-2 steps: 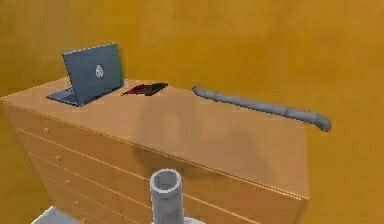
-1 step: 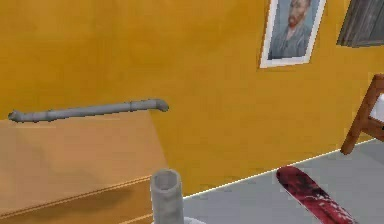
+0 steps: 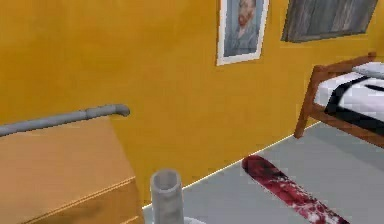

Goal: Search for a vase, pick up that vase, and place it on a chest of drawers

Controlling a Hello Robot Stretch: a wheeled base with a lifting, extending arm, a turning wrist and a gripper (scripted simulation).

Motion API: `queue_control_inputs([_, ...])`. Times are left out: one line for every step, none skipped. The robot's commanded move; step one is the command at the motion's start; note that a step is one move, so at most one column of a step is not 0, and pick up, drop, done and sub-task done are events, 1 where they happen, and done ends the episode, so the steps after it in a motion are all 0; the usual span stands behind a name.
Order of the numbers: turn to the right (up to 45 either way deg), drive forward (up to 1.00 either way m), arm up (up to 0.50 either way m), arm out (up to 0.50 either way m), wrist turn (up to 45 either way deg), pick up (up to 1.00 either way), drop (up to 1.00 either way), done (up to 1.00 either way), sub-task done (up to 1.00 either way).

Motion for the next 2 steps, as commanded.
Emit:
queue_control_inputs([-45.0,0.00,0.00,0.00,0.0,0.00,0.00,0.00,0.00])
queue_control_inputs([-21.0,0.00,0.00,0.00,0.0,0.00,0.00,0.00,0.00])
